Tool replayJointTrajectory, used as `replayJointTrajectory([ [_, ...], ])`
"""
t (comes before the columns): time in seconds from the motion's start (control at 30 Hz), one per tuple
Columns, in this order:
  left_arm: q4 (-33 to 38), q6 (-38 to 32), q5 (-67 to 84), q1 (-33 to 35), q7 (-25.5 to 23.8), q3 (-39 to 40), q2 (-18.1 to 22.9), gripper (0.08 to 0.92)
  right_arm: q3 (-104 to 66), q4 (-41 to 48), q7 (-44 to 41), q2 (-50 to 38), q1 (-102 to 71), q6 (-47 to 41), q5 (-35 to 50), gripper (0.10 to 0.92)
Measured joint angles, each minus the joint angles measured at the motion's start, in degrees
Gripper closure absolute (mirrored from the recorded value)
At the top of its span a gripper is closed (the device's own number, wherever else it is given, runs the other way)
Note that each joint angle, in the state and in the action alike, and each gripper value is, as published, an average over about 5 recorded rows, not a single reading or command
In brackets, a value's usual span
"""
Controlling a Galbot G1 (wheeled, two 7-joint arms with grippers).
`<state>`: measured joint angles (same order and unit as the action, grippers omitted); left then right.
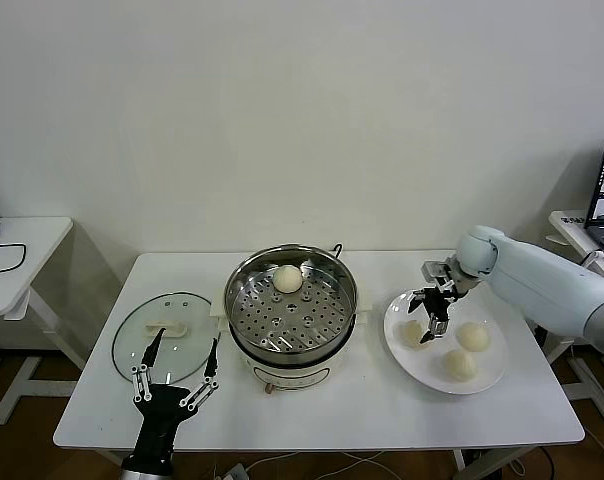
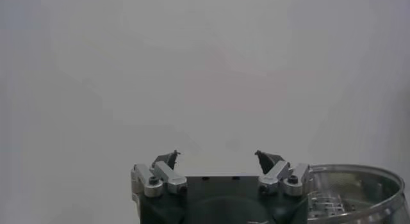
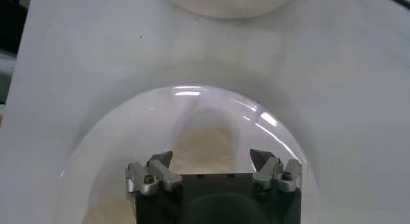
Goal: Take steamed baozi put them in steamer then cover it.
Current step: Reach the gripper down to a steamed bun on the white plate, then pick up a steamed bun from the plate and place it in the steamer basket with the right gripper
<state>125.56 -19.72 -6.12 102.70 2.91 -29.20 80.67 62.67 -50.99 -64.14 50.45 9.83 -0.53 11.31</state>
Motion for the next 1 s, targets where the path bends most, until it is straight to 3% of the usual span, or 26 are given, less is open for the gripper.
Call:
replayJointTrajectory([
  [0.5, 0.06, -0.10, 0.10, -0.13, 0.24, -0.14, 0.09, 0.177, -1.31, 0.43, 1.00, 0.04, -1.78, -0.10, -1.55, 0.379],
  [1.0, 0.95, 0.28, 0.38, -0.92, 0.37, 0.65, -0.77, 0.177, 6.87, -8.14, -4.98, -0.61, 13.97, -1.71, 3.93, 0.397],
])
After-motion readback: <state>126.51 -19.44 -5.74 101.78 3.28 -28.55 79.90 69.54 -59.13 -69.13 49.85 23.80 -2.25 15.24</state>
